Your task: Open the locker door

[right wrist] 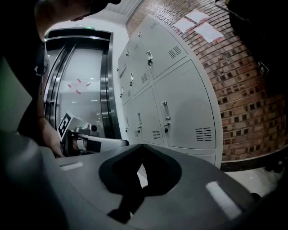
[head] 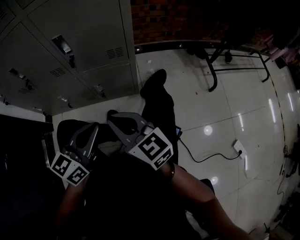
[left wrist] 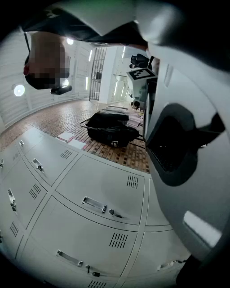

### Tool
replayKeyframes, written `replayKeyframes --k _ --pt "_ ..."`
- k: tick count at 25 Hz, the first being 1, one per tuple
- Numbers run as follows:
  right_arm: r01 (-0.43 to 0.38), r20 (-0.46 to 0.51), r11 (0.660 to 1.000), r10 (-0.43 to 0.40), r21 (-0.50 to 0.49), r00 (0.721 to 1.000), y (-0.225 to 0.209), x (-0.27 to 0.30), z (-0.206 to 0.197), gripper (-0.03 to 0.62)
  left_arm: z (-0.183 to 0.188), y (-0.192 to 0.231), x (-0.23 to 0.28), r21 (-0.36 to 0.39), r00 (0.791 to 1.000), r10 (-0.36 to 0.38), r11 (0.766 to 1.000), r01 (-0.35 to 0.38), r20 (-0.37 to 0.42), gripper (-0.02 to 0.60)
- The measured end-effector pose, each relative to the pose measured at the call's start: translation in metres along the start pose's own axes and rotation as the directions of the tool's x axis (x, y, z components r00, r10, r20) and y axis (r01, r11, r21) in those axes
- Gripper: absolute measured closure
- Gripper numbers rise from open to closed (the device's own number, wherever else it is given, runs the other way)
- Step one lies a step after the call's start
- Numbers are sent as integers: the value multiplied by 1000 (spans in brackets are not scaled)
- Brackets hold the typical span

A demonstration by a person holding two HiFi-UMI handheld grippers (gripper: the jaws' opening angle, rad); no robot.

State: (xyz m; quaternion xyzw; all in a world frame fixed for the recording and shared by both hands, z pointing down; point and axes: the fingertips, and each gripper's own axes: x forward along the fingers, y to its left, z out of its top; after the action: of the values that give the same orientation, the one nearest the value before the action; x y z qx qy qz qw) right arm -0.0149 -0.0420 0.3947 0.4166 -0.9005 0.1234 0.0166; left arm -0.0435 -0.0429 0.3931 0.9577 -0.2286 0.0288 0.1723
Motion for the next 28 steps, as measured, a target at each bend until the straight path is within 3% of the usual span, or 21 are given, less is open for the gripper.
replayKeyframes --k 11,28 --pt "-12 -16 1000 12 -24 1000 2 25 11 592 14 26 -16 -9 998 56 998 -56 25 570" --pt "7 25 997 -5 -78 1000 -39 78 57 592 28 52 -5 -12 995 91 996 -91 37 569"
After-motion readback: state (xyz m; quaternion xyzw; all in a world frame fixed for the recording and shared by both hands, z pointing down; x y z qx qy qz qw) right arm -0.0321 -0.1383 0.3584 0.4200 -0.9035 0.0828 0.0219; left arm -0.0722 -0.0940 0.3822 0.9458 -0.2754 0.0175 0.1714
